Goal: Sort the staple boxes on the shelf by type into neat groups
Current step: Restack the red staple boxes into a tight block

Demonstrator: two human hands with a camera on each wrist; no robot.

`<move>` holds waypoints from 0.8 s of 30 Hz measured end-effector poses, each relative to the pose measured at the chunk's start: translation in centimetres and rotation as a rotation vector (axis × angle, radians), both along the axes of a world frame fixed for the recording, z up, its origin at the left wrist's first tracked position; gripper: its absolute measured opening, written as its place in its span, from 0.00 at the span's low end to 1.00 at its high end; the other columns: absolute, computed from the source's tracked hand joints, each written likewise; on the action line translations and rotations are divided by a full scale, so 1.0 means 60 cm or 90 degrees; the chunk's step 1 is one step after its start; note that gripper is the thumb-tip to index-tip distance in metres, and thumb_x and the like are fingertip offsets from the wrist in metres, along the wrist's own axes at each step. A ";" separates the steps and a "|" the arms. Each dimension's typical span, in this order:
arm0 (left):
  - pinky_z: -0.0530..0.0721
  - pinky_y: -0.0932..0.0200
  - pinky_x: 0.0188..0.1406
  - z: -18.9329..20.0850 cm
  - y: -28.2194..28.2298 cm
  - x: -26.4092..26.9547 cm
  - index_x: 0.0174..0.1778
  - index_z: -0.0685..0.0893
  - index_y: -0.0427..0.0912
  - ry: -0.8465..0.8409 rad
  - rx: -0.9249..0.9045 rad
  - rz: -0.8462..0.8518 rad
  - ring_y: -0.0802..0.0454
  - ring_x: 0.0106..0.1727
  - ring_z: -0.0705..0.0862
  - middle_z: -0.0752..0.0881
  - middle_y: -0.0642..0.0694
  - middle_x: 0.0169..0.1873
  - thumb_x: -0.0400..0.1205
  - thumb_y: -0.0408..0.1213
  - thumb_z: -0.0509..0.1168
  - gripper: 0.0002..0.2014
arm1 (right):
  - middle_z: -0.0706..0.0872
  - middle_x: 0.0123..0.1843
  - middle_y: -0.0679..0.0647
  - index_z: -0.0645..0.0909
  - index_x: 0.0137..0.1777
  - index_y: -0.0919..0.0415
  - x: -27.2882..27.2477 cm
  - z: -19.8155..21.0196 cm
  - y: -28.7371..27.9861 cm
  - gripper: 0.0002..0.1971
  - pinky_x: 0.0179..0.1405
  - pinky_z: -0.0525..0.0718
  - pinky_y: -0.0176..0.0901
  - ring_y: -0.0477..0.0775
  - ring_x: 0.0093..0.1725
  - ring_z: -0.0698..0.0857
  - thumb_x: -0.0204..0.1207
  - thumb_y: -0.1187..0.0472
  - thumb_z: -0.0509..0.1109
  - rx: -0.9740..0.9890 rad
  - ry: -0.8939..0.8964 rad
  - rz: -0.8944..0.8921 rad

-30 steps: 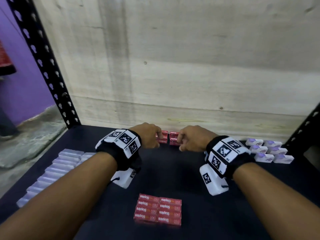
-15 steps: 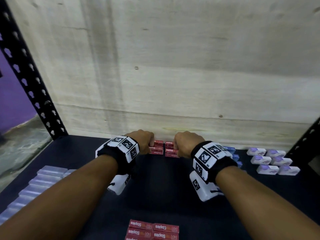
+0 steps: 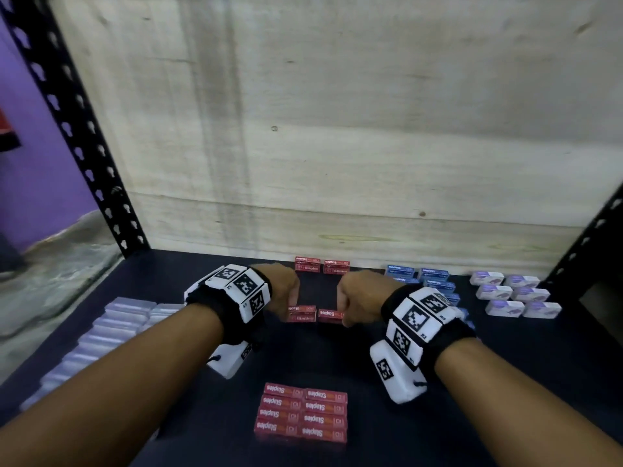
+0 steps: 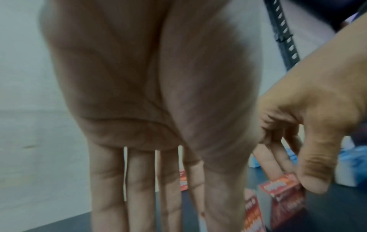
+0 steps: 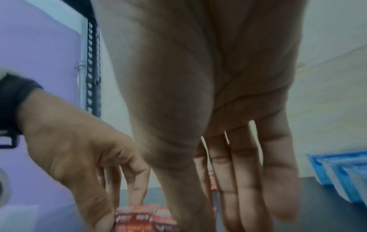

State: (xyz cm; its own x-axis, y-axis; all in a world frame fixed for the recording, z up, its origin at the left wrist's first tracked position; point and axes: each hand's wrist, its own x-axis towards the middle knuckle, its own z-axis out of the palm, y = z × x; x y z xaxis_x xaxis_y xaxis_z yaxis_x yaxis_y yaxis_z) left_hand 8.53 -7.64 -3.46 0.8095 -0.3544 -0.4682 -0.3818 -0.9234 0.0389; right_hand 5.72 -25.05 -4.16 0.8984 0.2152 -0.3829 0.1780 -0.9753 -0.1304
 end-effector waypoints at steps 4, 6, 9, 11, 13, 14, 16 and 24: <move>0.81 0.60 0.48 -0.001 0.013 -0.055 0.57 0.87 0.48 0.032 0.021 -0.024 0.52 0.52 0.85 0.88 0.50 0.55 0.75 0.41 0.77 0.15 | 0.89 0.49 0.44 0.90 0.52 0.52 -0.055 -0.001 -0.005 0.10 0.50 0.85 0.40 0.45 0.46 0.86 0.71 0.56 0.80 0.060 0.061 0.009; 0.82 0.59 0.50 -0.001 0.021 -0.078 0.57 0.87 0.48 0.046 0.022 -0.029 0.52 0.52 0.85 0.88 0.51 0.55 0.75 0.41 0.76 0.15 | 0.85 0.42 0.37 0.90 0.52 0.49 -0.074 -0.002 -0.007 0.10 0.37 0.77 0.31 0.36 0.38 0.80 0.71 0.55 0.81 0.070 0.083 0.025; 0.83 0.59 0.50 0.003 0.031 -0.104 0.57 0.87 0.49 0.073 0.030 -0.027 0.53 0.52 0.86 0.88 0.51 0.55 0.75 0.42 0.77 0.15 | 0.82 0.39 0.34 0.90 0.52 0.48 -0.097 -0.003 -0.010 0.10 0.32 0.71 0.28 0.33 0.37 0.78 0.72 0.53 0.80 0.076 0.110 0.038; 0.81 0.61 0.47 0.005 0.035 -0.117 0.57 0.87 0.50 0.081 0.034 -0.022 0.55 0.50 0.84 0.87 0.52 0.56 0.75 0.42 0.77 0.15 | 0.83 0.41 0.34 0.90 0.51 0.46 -0.110 -0.002 -0.014 0.09 0.34 0.71 0.29 0.33 0.40 0.78 0.72 0.52 0.80 0.080 0.127 0.035; 0.78 0.62 0.47 0.007 0.038 -0.127 0.58 0.87 0.51 0.079 0.041 -0.024 0.57 0.49 0.81 0.86 0.53 0.57 0.75 0.42 0.76 0.15 | 0.85 0.46 0.35 0.90 0.51 0.45 -0.120 -0.001 -0.017 0.08 0.38 0.72 0.31 0.35 0.44 0.79 0.72 0.51 0.80 0.086 0.142 0.031; 0.78 0.62 0.47 0.009 0.039 -0.131 0.58 0.86 0.51 0.081 0.047 -0.026 0.57 0.49 0.80 0.86 0.53 0.58 0.75 0.42 0.76 0.15 | 0.86 0.48 0.35 0.90 0.51 0.45 -0.123 0.000 -0.018 0.09 0.41 0.74 0.33 0.36 0.46 0.80 0.71 0.51 0.81 0.089 0.148 0.030; 0.78 0.61 0.49 0.012 0.041 -0.137 0.59 0.85 0.51 0.088 0.058 -0.035 0.56 0.51 0.80 0.84 0.52 0.58 0.76 0.41 0.76 0.16 | 0.88 0.52 0.38 0.90 0.52 0.45 -0.130 0.004 -0.019 0.10 0.49 0.78 0.37 0.40 0.51 0.82 0.70 0.50 0.81 0.089 0.159 0.030; 0.78 0.62 0.54 0.020 0.051 -0.149 0.64 0.83 0.56 0.124 0.008 -0.053 0.55 0.59 0.81 0.81 0.55 0.60 0.81 0.33 0.66 0.18 | 0.85 0.42 0.45 0.88 0.57 0.41 -0.131 0.021 -0.022 0.14 0.43 0.82 0.45 0.49 0.39 0.81 0.76 0.61 0.75 0.096 0.211 0.028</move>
State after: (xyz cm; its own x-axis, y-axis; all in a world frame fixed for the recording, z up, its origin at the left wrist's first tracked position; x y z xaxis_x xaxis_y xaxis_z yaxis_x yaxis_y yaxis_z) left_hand -0.39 -4.59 -2.26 0.6711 -0.4089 -0.6184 -0.4430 -0.8900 0.1077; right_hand -2.14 -26.35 -2.92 0.7190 0.3274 -0.6131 0.1440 -0.9331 -0.3294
